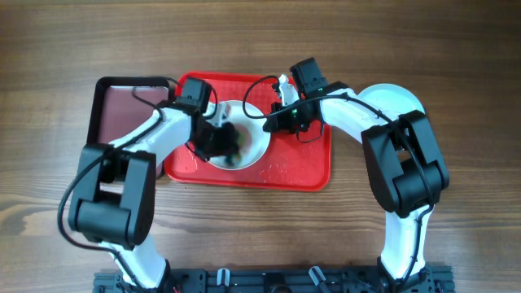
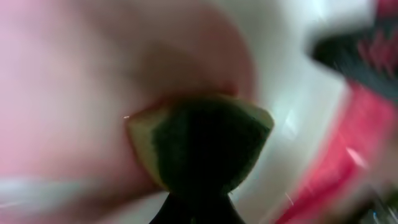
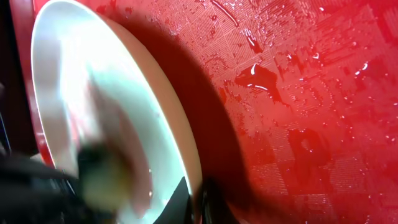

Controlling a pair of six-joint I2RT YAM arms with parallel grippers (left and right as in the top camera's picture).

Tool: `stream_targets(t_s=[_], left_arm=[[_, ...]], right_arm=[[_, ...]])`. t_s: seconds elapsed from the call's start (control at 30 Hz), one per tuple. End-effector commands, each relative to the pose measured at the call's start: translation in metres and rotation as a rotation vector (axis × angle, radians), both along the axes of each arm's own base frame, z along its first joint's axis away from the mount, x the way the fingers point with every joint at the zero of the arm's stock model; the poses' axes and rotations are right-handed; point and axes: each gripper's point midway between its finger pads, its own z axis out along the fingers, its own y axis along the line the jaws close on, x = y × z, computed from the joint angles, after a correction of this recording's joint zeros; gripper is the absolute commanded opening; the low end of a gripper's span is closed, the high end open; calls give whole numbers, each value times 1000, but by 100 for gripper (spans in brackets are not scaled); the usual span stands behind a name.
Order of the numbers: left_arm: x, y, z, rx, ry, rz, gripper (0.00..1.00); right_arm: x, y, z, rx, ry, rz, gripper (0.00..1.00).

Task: Clean dirty plates on tray and stack at the side
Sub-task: 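Scrub around the white plate's inner rim with the left gripper's sponge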

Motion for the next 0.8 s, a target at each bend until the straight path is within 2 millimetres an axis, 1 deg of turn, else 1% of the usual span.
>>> stream_targets(t_s=[0.0, 0.03, 0.1, 0.17, 0.27, 0.33, 0.37, 0.47, 0.53, 0.6, 0.63, 0.67, 0.7, 0.77], left_arm=[[-37, -27, -6, -205, 75, -154, 4], [-35, -26, -7, -200, 65, -150, 4], [-18, -19, -16, -121, 30, -83, 4], [9, -2, -29, 20, -14, 63, 4], [44, 23, -38, 181, -135, 190, 4], [60, 40, -40, 278, -207, 231, 4], [69, 55, -41, 361, -246, 281, 4], [82, 82, -39, 505, -318, 347, 4], [81, 95, -39, 575, -324, 367, 4], [66, 112, -42, 663, -262, 442, 4], [54, 116, -45, 683, -216, 449, 4], [42, 115, -48, 685, -160, 442, 4], [32, 111, -50, 665, -114, 422, 4], [6, 92, -55, 571, 15, 359, 4]], right_arm=[[-13, 0, -16, 4, 54, 18, 4], [-13, 0, -16, 4, 54, 18, 4], [-13, 1, -16, 4, 54, 19, 4], [-13, 1, -16, 4, 54, 19, 4], [-13, 1, -16, 4, 54, 19, 4], [-13, 1, -16, 4, 54, 19, 4], [-13, 1, -16, 4, 54, 19, 4], [-13, 1, -16, 4, 54, 19, 4], [-13, 1, -16, 4, 54, 19, 4], [-13, 1, -16, 4, 53, 20, 4], [-13, 1, -16, 4, 53, 19, 4], [-13, 1, -16, 4, 53, 19, 4], [-13, 1, -16, 4, 53, 20, 4], [-13, 1, -16, 4, 51, 20, 4]])
